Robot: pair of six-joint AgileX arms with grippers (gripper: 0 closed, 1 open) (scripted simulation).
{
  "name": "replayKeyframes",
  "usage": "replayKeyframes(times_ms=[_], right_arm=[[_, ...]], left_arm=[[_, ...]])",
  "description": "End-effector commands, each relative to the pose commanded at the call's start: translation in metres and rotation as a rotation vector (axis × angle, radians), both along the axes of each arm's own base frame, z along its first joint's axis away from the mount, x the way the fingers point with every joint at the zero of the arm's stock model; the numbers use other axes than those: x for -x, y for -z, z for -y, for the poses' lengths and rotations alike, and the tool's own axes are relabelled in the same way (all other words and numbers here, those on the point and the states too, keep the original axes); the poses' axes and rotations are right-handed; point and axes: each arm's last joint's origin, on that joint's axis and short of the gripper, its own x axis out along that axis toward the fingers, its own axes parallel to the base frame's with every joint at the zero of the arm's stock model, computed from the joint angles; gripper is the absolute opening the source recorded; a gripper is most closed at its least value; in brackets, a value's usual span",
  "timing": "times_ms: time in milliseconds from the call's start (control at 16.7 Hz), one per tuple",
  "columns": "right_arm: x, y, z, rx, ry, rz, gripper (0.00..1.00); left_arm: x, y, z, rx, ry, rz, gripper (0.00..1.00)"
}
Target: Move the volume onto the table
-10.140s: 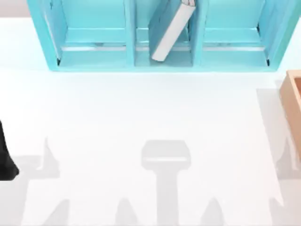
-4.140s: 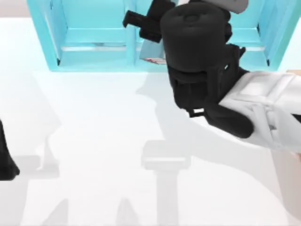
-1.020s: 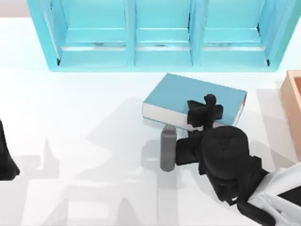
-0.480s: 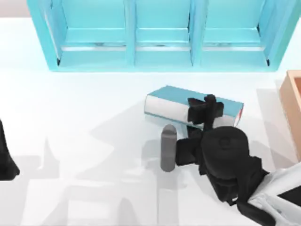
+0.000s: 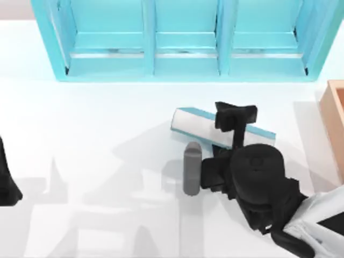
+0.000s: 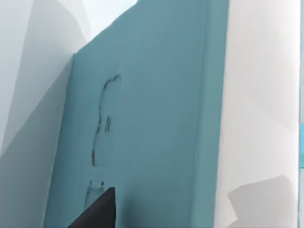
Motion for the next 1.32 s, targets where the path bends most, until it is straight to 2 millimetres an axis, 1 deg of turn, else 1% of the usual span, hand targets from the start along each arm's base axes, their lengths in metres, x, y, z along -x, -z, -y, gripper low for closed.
replayKeyframes(times_ms=[300,420,540,720,900,1020,1200,1320], right_arm=[[0.001,0.0,0.0,0.0,-0.002,-0.002,1.0],[0.009,-0.003,-0.005,-0.012,-0.008,-0.003,1.0],[0.026,-0.006,-0.011,-0.023,-0.011,-0.011,1.0],[0.062,-0.009,-0.017,-0.026,-0.008,-0.028,1.0],[0.101,-0.009,-0.015,-0.012,-0.001,-0.032,1.0],[0.124,-0.009,-0.01,-0.003,0.001,-0.024,1.0],[0.146,-0.009,-0.003,0.002,0.0,-0.007,1.0],[0.15,-0.009,-0.001,0.002,-0.001,-0.003,1.0]], left_arm=[[0.0,0.0,0.0,0.0,0.0,0.0,1.0],[0.0,0.0,0.0,0.0,0.0,0.0,1.0],[0.0,0.0,0.0,0.0,0.0,0.0,1.0],[0.0,0.0,0.0,0.0,0.0,0.0,1.0],[0.0,0.0,0.0,0.0,0.0,0.0,1.0],[0.0,0.0,0.0,0.0,0.0,0.0,1.0],[0.0,0.0,0.0,0.0,0.0,0.0,1.0],[0.0,0.0,0.0,0.0,0.0,0.0,1.0]])
